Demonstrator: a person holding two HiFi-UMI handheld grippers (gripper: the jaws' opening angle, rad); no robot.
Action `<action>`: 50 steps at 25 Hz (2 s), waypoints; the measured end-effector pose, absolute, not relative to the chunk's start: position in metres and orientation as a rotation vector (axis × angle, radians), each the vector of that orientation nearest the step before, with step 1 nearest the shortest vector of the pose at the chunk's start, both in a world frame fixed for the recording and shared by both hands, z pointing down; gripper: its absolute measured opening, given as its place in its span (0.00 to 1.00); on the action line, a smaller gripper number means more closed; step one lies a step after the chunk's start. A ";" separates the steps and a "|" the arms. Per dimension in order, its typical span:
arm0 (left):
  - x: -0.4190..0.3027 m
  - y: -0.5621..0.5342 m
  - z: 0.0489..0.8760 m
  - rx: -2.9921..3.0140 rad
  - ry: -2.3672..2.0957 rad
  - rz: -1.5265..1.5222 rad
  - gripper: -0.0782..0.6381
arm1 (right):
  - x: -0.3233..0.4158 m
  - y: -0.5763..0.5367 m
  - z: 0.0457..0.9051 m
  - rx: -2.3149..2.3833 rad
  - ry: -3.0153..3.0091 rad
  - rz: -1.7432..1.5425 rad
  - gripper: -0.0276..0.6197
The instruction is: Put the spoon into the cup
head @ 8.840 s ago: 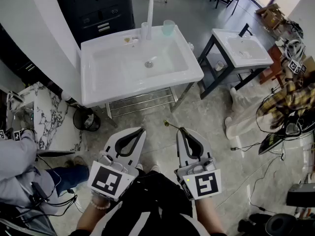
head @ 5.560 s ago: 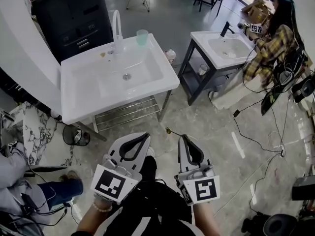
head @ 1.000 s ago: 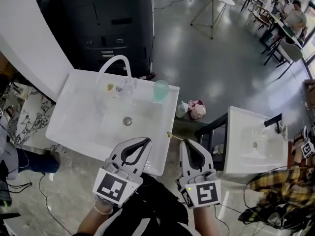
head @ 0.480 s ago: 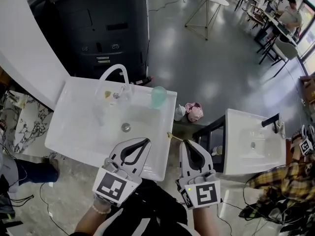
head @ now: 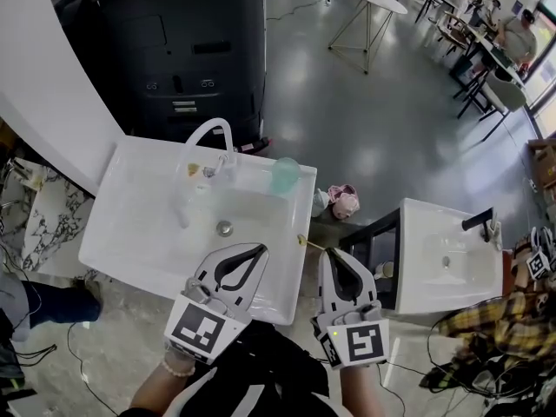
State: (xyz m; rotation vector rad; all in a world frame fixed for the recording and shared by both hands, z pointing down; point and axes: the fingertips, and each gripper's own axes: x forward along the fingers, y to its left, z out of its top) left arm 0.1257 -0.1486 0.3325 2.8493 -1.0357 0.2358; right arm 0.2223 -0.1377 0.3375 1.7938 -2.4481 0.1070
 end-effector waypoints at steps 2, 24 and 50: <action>0.123 -0.150 0.333 2.848 -1.038 0.232 0.11 | 0.219 -0.140 0.339 1.792 -2.447 0.109 0.05; 0.108 -0.160 0.340 2.821 -1.087 0.225 0.11 | 0.204 -0.168 0.344 1.675 -2.455 0.059 0.05; 0.086 -0.196 0.358 2.735 -1.195 0.249 0.11 | 0.194 -0.274 0.343 1.559 -2.477 -0.085 0.05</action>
